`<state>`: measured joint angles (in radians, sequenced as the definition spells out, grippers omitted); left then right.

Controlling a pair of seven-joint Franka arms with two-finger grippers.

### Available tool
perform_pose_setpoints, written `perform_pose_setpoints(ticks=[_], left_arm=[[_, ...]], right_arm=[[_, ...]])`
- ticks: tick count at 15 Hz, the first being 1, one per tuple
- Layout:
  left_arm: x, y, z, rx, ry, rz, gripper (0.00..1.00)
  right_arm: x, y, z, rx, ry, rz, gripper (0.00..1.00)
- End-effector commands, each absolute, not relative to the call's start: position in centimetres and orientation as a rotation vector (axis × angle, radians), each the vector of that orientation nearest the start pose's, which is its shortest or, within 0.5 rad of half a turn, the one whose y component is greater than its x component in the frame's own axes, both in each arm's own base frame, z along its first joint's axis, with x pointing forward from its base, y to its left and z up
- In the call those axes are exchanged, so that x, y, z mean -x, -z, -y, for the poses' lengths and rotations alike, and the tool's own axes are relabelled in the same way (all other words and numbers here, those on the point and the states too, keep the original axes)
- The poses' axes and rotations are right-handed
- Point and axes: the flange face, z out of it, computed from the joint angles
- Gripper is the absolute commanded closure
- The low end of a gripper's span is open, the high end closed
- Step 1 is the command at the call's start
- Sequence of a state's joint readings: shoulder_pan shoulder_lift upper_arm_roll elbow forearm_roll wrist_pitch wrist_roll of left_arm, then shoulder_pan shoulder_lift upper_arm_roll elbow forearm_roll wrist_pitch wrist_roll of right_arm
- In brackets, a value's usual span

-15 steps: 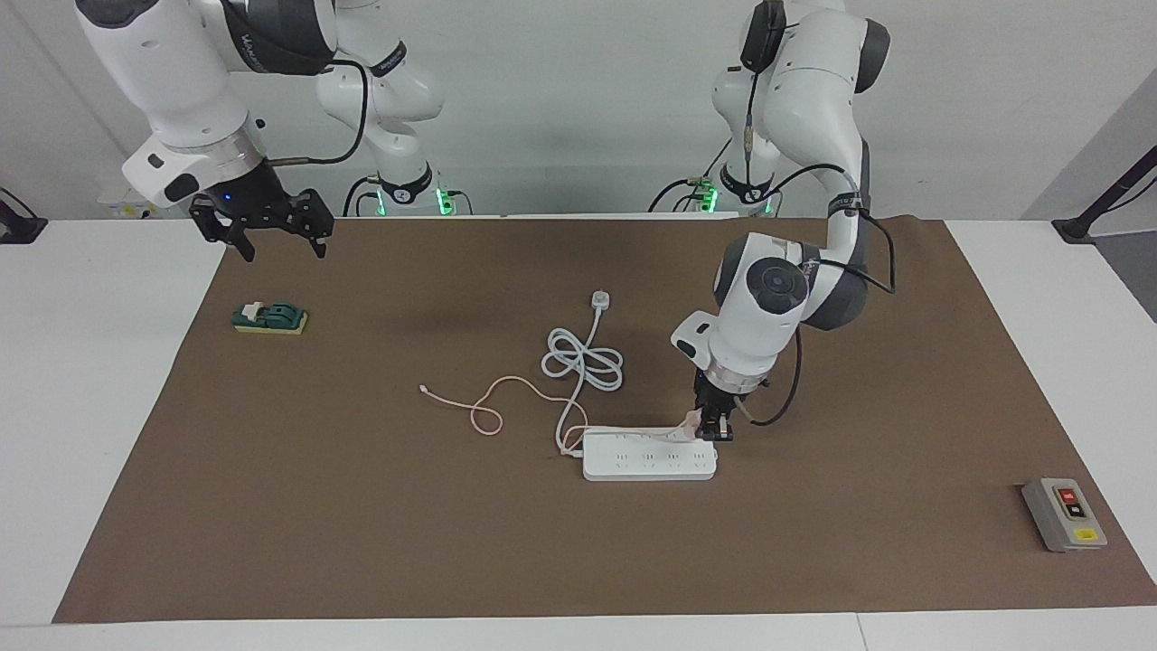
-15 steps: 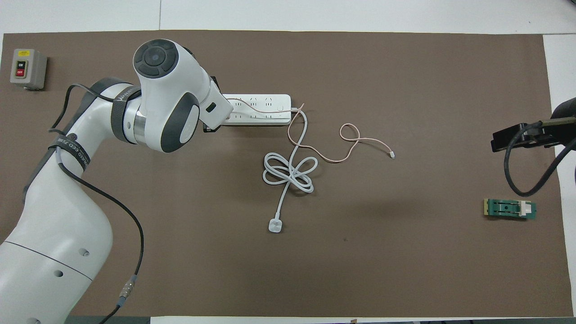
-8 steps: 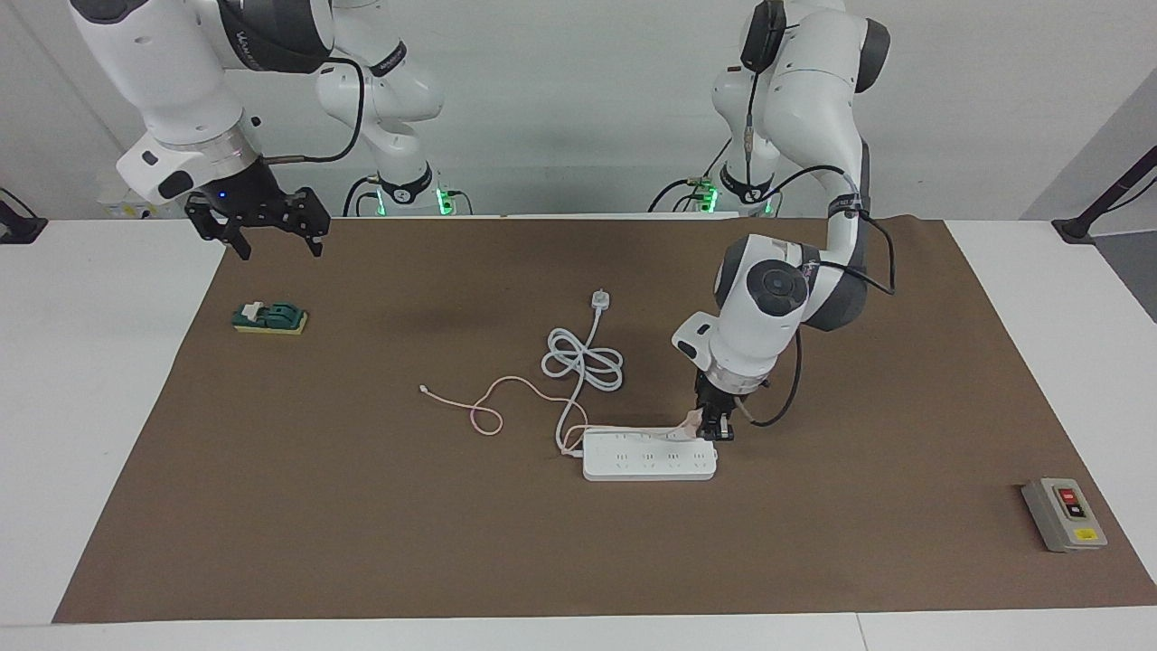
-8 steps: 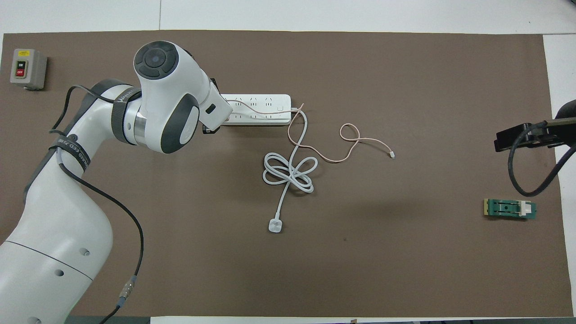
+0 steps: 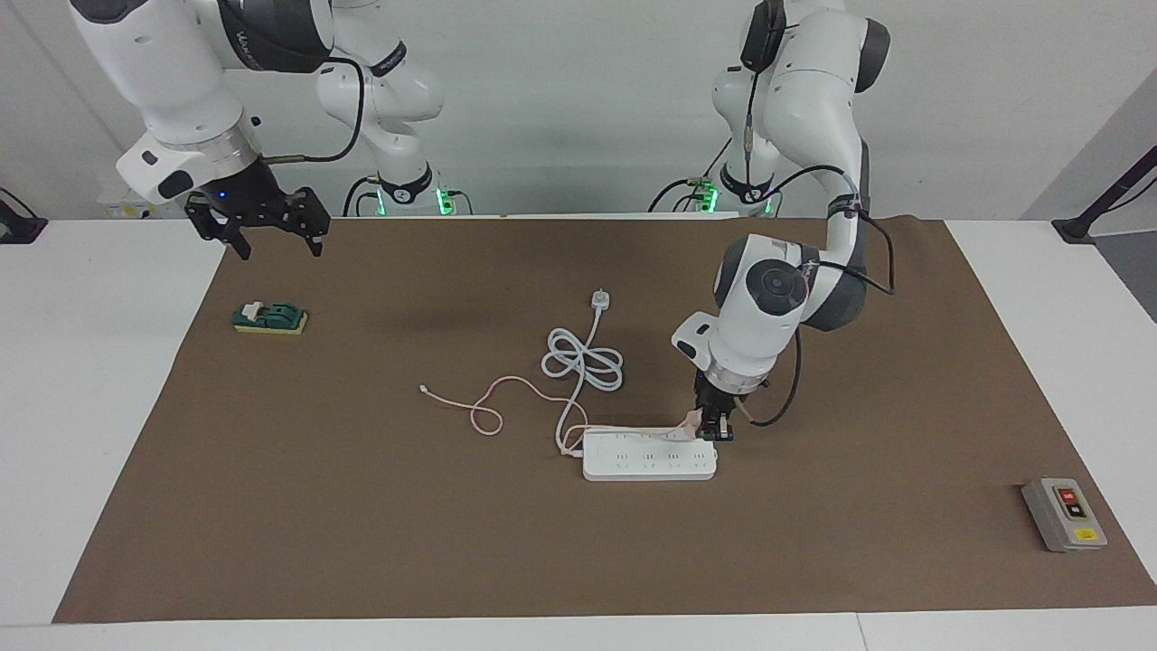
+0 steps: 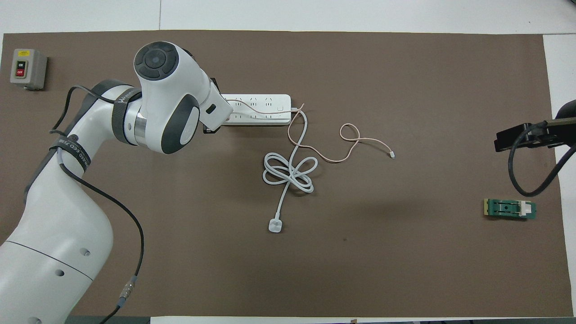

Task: Plug charger into power strip
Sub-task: 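Press the charger prongs down into the power strip socket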

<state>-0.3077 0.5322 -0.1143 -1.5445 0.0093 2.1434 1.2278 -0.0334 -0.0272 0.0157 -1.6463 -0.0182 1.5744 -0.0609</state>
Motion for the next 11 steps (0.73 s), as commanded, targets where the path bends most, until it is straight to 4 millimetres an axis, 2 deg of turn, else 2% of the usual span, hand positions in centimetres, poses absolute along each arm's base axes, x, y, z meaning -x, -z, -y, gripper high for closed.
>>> perform_pose_setpoints(ticks=[1,11], left_arm=[[-64.02,-35.04,27.39,2.124,0.151,-2.299,1.00],[-64.23,-34.83,26.56,2.133,0.124,-2.294,1.00]], right_arm=[[-53.97,-60.71,1.61,3.161,-0.058,0.081,0.00],[-53.92,-60.78,1.36,3.161,-0.057,0.086,0.00]])
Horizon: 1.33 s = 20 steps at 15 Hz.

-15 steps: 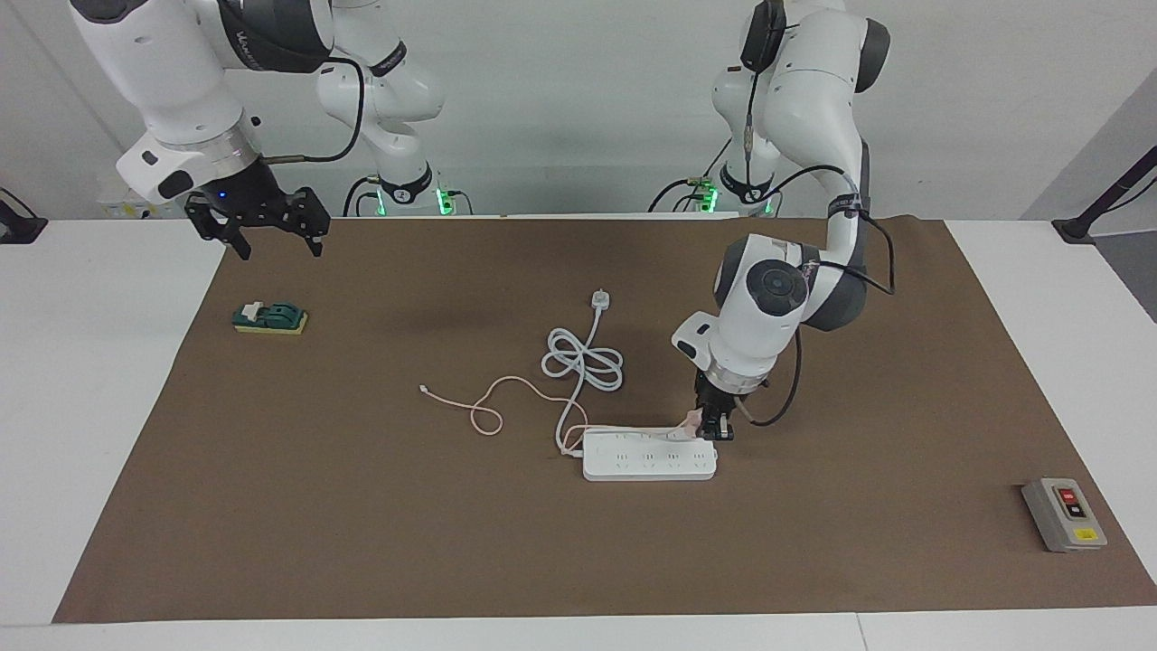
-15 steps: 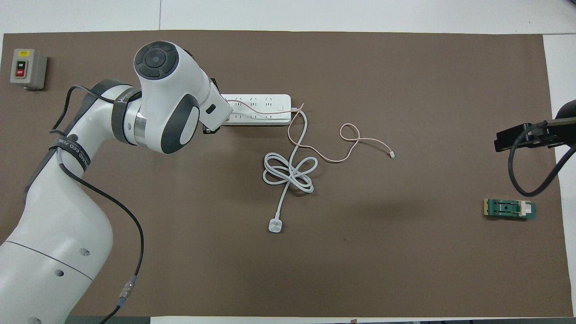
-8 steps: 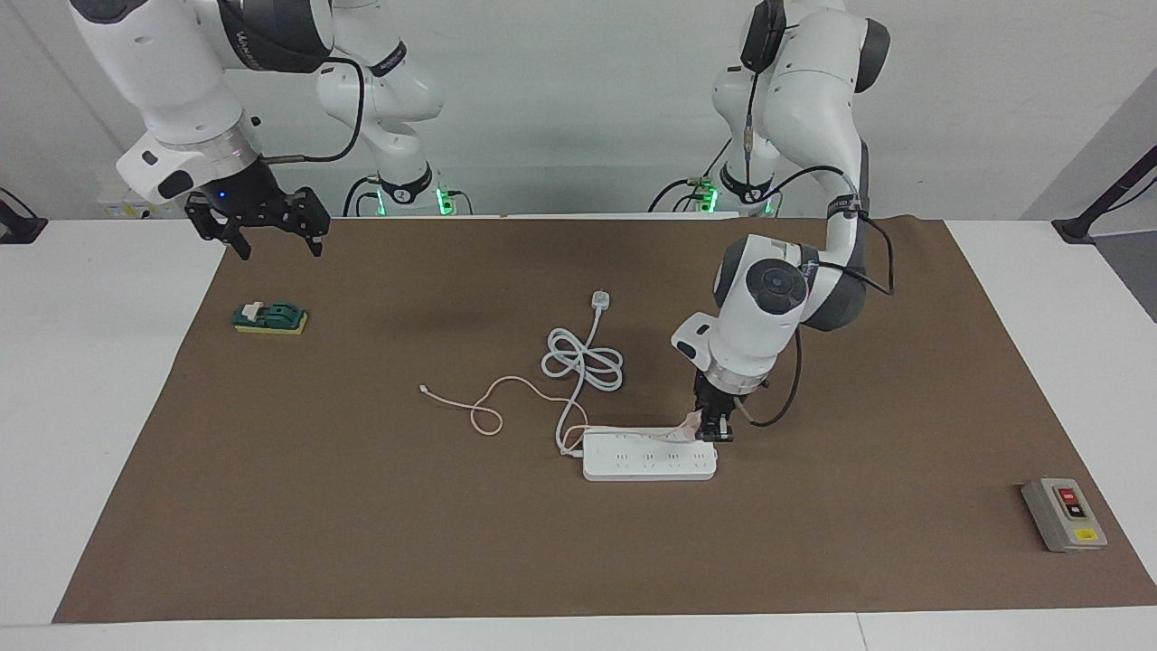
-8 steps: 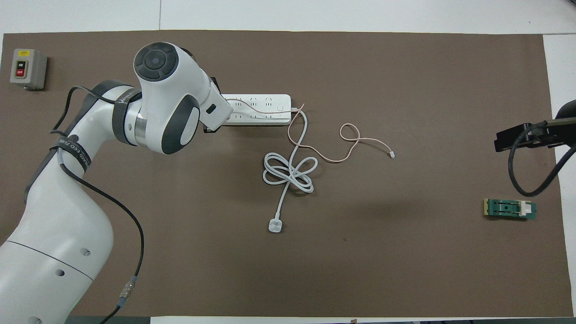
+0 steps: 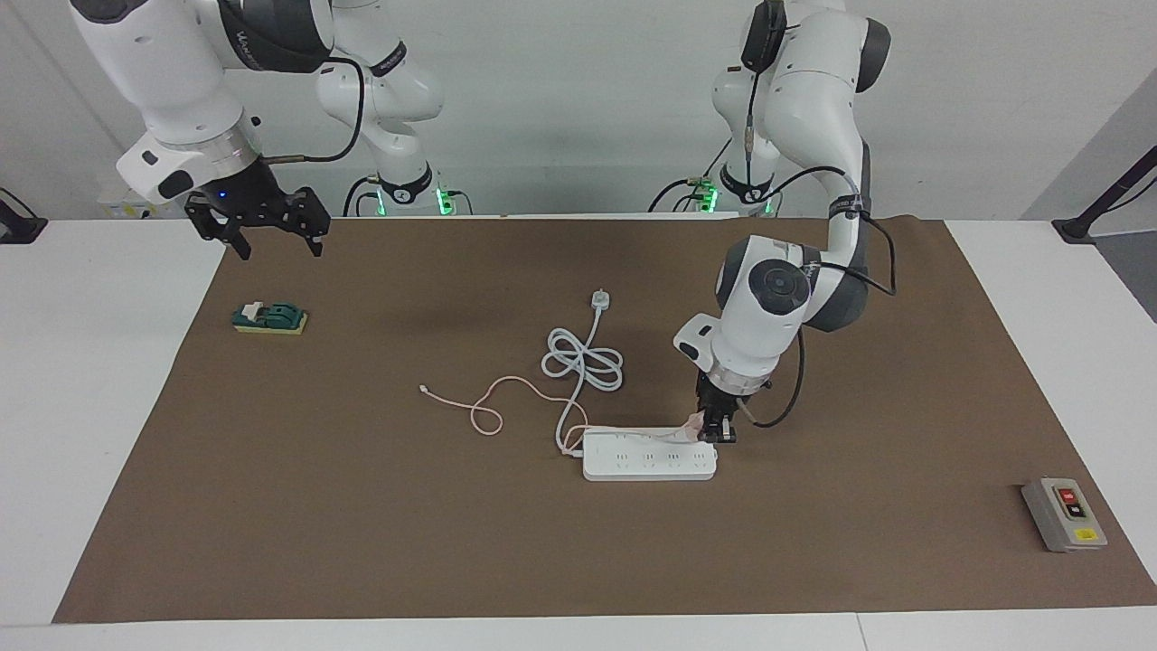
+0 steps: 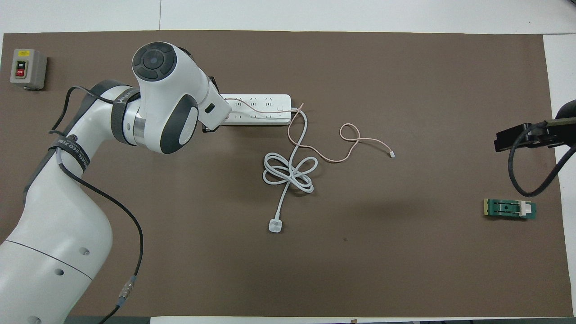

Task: Plug charger into power strip
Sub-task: 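Press the charger prongs down into the power strip socket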

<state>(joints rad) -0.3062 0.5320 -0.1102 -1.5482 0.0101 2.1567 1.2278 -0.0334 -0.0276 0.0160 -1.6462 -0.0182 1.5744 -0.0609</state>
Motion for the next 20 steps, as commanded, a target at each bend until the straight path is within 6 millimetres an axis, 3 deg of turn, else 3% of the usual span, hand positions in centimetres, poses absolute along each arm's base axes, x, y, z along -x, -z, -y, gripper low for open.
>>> perform_pose_setpoints(ticks=[1,20], left_arm=[[-64.2,-34.9,26.5,2.131,0.123,-2.294,1.00],[-63.6,-34.6,27.5,2.134,0.105,-2.314,1.00]], right_arm=[[-54.0,-60.7,1.4,3.161,-0.055,0.086,0.00],[-53.9,-60.7,1.4,3.161,-0.057,0.088,0.00]])
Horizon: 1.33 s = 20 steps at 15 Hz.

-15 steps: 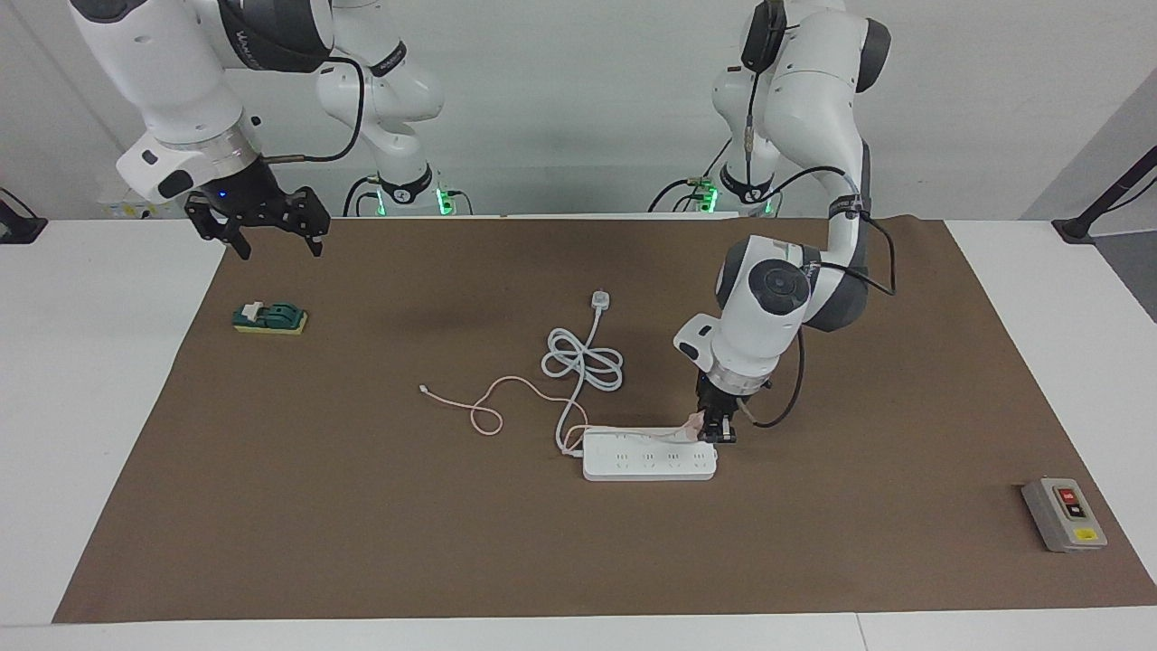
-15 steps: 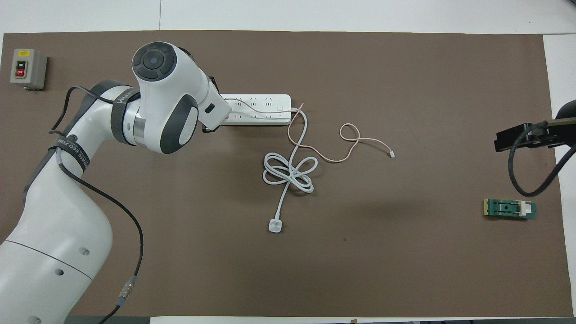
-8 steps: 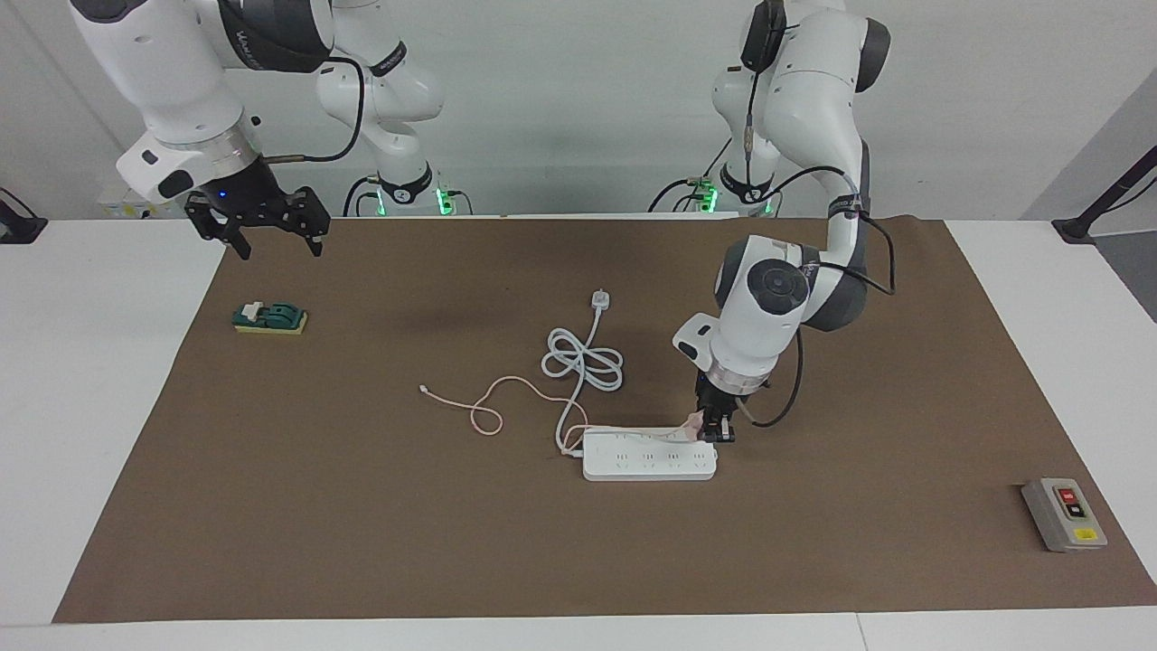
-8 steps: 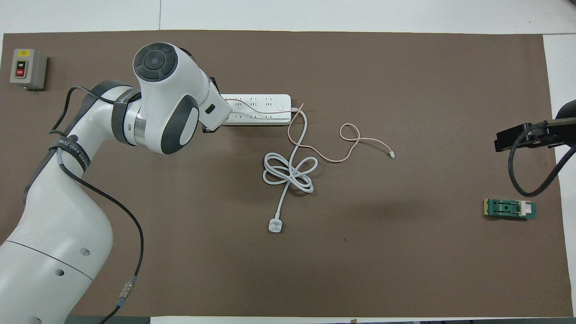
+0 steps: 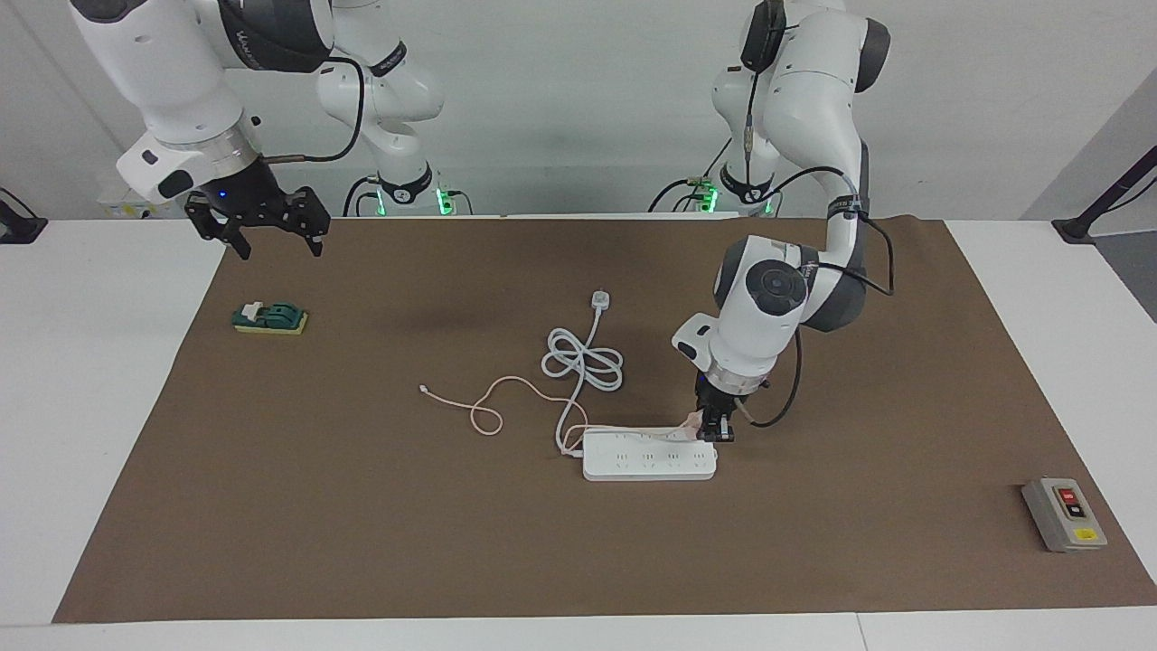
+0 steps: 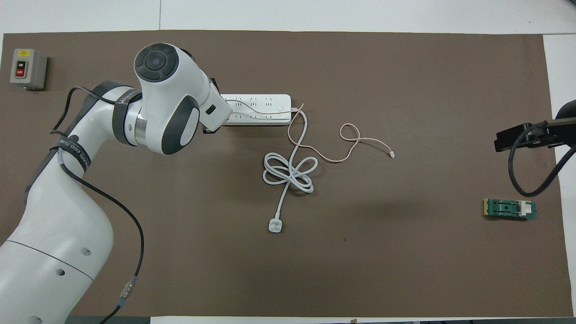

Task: Plug charger into power strip
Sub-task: 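Press the charger prongs down into the power strip socket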

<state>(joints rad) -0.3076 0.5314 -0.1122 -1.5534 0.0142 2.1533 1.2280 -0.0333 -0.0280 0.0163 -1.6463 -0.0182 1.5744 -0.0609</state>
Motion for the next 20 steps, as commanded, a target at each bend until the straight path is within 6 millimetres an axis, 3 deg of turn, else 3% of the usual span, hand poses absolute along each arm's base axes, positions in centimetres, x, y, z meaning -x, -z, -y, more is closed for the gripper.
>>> perform_pose_setpoints(ticks=[1,6,13,20], left_arm=[[-63.7,-34.5,27.5,2.136,0.101,-2.315,1.00],[-64.2,-34.1,26.9,2.165,0.049,-2.316,1.00],[-65.5,-31.3,27.1,2.199,0.009,-2.330,1.00],[-66.6,-29.8,26.3,2.277,0.025,-2.322,1.00]], right_arm=[[-53.9,-60.7,1.4,3.160,-0.060,0.088,0.00],[-54.0,-60.8,1.3,3.161,-0.053,0.091,0.00],[-53.9,-60.8,1.2,3.161,-0.055,0.091,0.00],[-54.0,-60.8,1.2,3.161,-0.053,0.093,0.00]])
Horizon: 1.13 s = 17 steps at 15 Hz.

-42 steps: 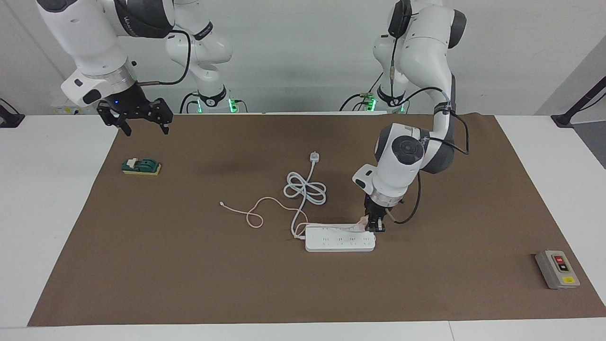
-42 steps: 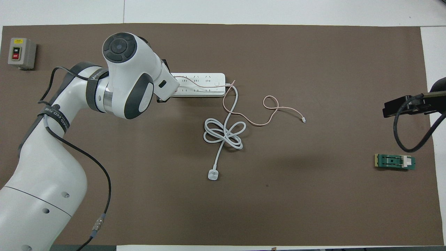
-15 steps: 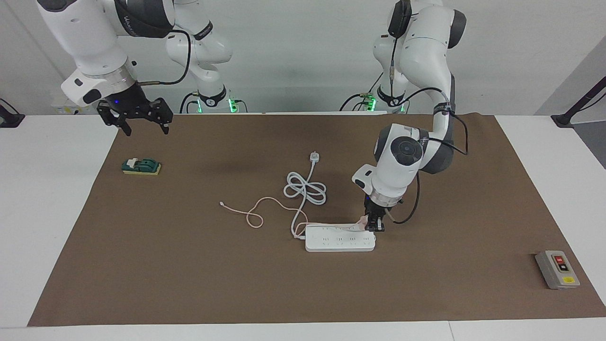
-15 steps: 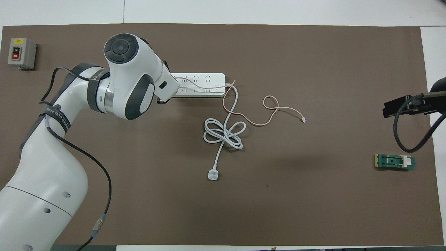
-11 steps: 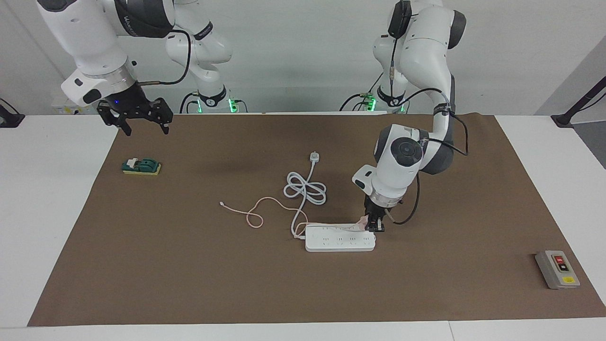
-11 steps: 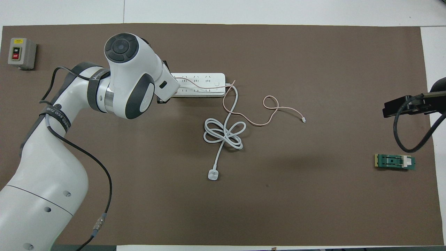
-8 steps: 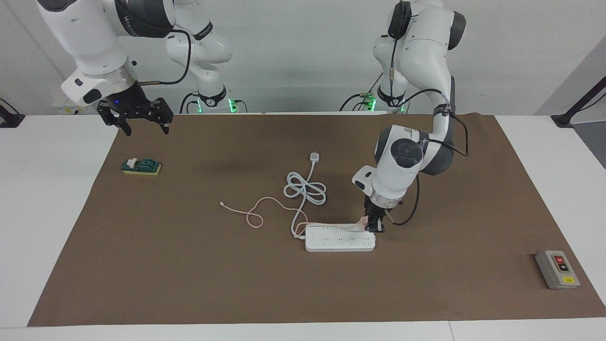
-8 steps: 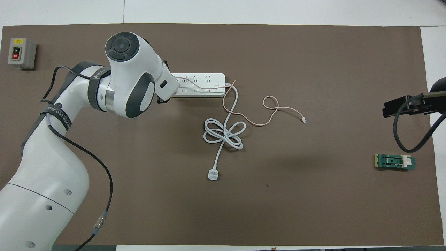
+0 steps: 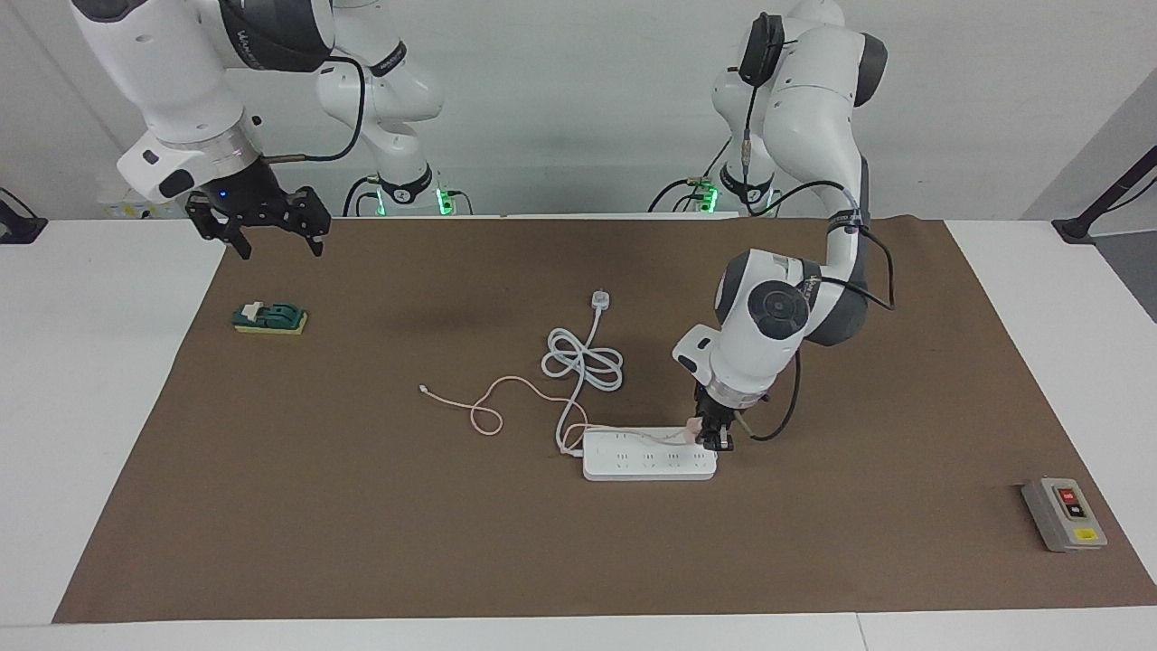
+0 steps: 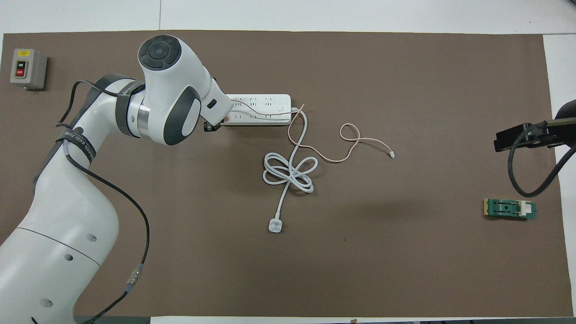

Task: Plug charger into power strip
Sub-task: 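Press the charger prongs down into the power strip socket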

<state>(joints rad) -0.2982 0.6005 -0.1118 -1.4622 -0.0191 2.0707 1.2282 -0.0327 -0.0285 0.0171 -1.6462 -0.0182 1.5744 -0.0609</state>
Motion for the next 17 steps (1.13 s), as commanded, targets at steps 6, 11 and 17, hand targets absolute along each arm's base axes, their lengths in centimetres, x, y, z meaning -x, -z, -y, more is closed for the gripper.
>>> perform_pose_setpoints(ticks=[6,11,17], left_arm=[[-66.8,-29.5,26.5,2.245,0.061,-2.336,1.00],[-66.6,-29.6,27.0,2.225,0.060,-2.340,0.96],[-67.5,-31.3,27.2,2.208,0.127,-2.332,0.00]], right_arm=[[-54.0,-60.8,1.1,3.161,-0.053,0.093,0.00],[-54.0,-60.8,1.2,3.161,-0.053,0.091,0.00],[-54.0,-60.8,1.2,3.161,-0.053,0.091,0.00]])
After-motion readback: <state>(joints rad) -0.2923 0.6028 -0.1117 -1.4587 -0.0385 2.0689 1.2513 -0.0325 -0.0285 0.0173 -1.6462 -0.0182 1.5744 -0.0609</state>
